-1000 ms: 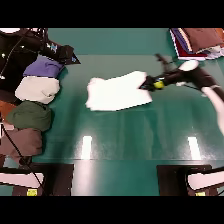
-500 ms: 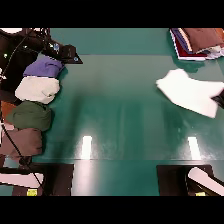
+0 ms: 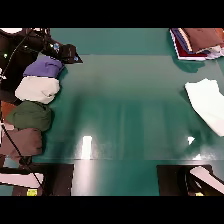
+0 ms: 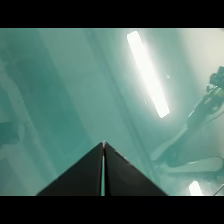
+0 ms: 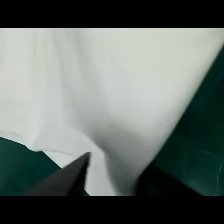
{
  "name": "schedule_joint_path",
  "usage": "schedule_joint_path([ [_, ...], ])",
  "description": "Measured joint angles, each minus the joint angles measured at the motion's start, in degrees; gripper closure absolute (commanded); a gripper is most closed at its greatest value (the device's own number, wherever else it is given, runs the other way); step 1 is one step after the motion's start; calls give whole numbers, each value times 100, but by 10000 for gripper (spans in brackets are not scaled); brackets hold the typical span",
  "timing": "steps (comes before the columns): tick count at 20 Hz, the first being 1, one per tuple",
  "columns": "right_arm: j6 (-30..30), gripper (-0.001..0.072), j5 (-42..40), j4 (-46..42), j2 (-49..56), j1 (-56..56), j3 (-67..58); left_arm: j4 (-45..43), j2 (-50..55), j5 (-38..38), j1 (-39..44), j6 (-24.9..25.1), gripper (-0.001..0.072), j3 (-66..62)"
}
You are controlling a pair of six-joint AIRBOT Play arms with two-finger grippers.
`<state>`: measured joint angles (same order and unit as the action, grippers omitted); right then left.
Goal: Fold the shirts.
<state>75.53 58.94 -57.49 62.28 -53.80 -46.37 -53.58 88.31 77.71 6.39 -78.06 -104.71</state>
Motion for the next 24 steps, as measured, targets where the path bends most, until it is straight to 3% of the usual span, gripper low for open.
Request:
schedule_joint_path([
  [6, 190, 198, 769, -1204, -7, -404, -385, -17, 0, 299, 0, 31, 683, 0],
  [10, 391, 205, 1161, -994, -9, -142, -584, -24, 0, 389, 0, 39, 683, 0],
  [11, 422, 280, 1281, -855, -9, 83, -603, -24, 0, 400, 0, 39, 683, -2],
  [14, 470, 637, 1556, -573, -9, 1027, -638, -22, 0, 402, 0, 44, 684, 0],
  [15, 479, 693, 1663, -540, -9, 1386, -645, -22, 0, 398, 0, 44, 683, 0],
  [24, 494, 693, 1917, -380, -9, 4417, -660, -4, 0, 374, 0, 48, 683, 0],
])
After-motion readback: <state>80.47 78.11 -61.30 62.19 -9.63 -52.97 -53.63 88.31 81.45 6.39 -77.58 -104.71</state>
